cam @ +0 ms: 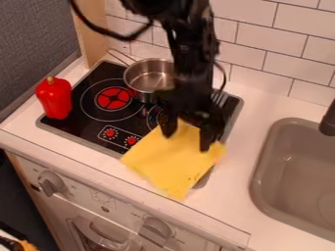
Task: Move the yellow cloth to the right side of the sink
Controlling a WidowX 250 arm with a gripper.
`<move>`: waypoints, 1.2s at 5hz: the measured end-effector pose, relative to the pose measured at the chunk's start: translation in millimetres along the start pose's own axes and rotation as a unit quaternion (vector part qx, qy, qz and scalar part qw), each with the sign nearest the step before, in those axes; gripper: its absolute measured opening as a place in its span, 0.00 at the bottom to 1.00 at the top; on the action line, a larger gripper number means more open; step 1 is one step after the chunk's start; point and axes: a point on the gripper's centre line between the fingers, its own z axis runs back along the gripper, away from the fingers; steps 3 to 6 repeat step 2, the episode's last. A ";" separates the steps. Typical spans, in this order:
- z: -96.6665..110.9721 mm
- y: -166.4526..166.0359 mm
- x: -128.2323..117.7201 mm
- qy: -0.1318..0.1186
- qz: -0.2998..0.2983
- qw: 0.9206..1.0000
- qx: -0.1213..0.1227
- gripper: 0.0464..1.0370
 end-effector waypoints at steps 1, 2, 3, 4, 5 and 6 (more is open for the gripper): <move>31.7 1.1 -1.8 -0.022 0.011 1.000 0.008 0.96; 45.8 1.1 0.3 -0.029 0.010 0.999 0.010 0.96; 45.8 1.1 0.3 -0.029 0.010 0.999 0.010 0.96; 45.8 1.1 0.3 -0.029 0.010 0.999 0.010 0.96; 45.8 1.1 0.3 -0.029 0.010 0.999 0.010 0.96; 45.8 1.1 0.3 -0.029 0.010 0.999 0.010 0.96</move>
